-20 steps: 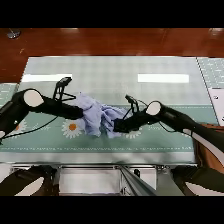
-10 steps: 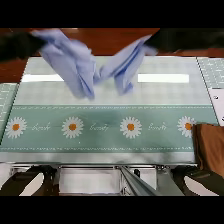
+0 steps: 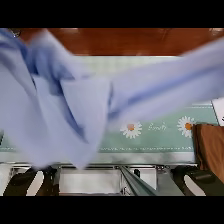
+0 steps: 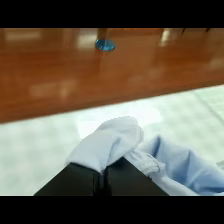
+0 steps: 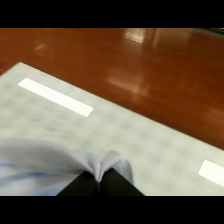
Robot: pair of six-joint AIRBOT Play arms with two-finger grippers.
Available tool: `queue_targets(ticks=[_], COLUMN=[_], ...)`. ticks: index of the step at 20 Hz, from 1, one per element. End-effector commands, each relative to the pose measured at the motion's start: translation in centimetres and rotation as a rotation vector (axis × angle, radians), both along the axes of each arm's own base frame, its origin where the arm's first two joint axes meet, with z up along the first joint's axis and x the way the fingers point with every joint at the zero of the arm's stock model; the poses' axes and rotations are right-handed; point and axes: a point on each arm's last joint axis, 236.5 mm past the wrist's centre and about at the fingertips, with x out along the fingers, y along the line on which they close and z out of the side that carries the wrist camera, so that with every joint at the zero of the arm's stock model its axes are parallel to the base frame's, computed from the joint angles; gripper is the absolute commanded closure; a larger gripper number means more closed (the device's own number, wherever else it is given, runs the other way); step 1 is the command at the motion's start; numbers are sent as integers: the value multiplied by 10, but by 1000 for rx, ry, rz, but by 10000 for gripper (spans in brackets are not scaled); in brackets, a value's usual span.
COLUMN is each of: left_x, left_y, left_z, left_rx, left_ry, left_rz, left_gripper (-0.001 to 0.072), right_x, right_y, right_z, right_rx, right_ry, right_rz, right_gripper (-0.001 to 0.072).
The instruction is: Fold the shirts.
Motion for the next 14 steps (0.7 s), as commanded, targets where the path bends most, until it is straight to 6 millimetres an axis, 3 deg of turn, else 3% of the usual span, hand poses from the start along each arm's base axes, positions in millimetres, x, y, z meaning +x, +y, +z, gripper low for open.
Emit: queue_targets(ticks=[1, 4, 7, 9, 11, 14], left_x=[-25, -19, -5, 17, 44, 94], left_y=[31, 32, 31, 34, 36, 46], left_z=[-46, -127, -241, -298, -338, -366], left_rx=[60, 15, -46, -130, -238, -324], left_ry=[137, 336, 593, 654, 668, 652], left_rz=[149, 152, 146, 186, 238, 298], left_gripper=[689, 689, 689, 689, 689, 689], right_x=[-26, -14, 18, 61, 112, 193], right_y=[-43, -45, -43, -48, -60, -68], right_z=[-42, -101, -183, -236, -273, -309], right_rx=[-69, -88, -108, -104, -115, -16], right_ry=[172, 369, 557, 596, 601, 639], right_rz=[-172, -197, -215, -282, -362, -406], right_gripper=[690, 691, 691, 690, 690, 690])
